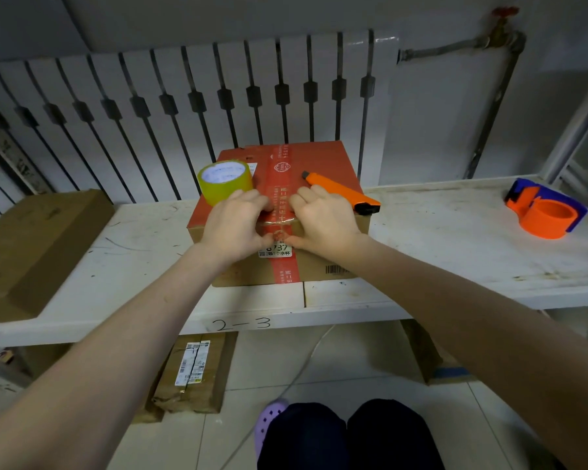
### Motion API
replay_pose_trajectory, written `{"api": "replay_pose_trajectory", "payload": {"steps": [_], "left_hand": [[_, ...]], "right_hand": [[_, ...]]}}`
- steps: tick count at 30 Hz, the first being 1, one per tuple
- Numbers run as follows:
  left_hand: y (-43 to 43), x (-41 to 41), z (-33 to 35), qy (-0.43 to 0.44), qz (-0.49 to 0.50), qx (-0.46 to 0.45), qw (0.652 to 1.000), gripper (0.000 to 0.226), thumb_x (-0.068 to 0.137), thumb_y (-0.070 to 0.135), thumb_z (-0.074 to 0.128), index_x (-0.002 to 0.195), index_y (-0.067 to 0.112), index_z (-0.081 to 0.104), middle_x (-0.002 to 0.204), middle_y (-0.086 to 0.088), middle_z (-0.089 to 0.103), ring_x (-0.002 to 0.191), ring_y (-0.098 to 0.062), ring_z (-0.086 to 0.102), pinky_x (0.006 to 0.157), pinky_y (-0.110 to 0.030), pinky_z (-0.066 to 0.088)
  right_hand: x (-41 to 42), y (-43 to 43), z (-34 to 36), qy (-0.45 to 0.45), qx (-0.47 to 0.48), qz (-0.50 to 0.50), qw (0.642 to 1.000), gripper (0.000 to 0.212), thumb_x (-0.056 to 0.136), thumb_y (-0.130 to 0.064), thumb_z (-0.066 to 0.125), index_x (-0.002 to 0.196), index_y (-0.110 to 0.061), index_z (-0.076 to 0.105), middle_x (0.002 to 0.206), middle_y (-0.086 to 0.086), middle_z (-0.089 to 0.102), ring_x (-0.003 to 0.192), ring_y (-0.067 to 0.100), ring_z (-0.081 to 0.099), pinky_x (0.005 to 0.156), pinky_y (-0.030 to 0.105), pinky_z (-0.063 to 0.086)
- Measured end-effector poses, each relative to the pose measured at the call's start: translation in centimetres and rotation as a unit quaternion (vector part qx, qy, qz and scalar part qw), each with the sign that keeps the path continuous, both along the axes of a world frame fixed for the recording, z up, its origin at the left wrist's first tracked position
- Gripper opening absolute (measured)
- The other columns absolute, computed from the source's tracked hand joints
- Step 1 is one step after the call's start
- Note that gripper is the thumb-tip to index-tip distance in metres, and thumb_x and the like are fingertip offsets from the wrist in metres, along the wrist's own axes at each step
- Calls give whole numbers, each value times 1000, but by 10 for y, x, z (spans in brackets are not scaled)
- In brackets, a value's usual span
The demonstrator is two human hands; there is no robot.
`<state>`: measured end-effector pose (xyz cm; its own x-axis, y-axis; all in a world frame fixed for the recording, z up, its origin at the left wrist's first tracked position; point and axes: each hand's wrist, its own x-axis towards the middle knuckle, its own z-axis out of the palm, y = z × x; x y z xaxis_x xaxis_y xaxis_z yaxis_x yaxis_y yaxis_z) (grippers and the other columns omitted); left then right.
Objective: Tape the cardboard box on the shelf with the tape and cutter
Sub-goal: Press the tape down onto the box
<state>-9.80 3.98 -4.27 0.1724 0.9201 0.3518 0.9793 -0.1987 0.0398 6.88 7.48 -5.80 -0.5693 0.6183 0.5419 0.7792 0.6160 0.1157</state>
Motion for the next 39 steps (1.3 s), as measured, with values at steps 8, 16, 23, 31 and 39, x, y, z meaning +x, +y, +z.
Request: {"api": "replay_pose_trajectory", "payload": {"steps": [8,16,23,31,39], "left_hand": [[-2,1,-7,-1,10,13,1000,59,63,61,69,102,18,57,97,3,58,94,-22,50,76,-37,44],[10,1,4,51,-51,-48,996,59,66,43,77,107,12,49,108,-6,51,99,-23,42,84,-36,41],[8,4,3,82,-40,-52,994,65,64,34,81,110,11,41,114,-9,44,104,-25,42,83,-39,44],[1,-17,-2,-9,-45,-74,996,79,60,29,83,129,15,48,123,-6,55,115,-26,48,98,-36,40],[5,-16,8,5,-33,-66,997,57,70,33,73,123,20,56,119,-3,62,111,-24,56,92,-39,48]], "right_hand": [[14,-1,5,-55,-49,17,997,52,69,-37,74,111,-13,57,111,4,60,104,24,54,86,36,40],[11,2,11,-46,-74,8,996,37,74,-30,65,107,-14,58,108,2,60,103,22,54,84,35,39],[12,-3,8,-27,-65,6,997,40,74,-35,61,107,-15,57,109,1,61,104,21,54,84,35,38],[-9,-7,3,21,-35,-38,998,65,73,-66,57,104,-9,58,105,8,62,99,26,57,81,38,41],[-16,-5,-3,1,21,-53,998,62,62,-59,72,95,-7,59,92,10,64,86,27,59,77,38,43]]}}
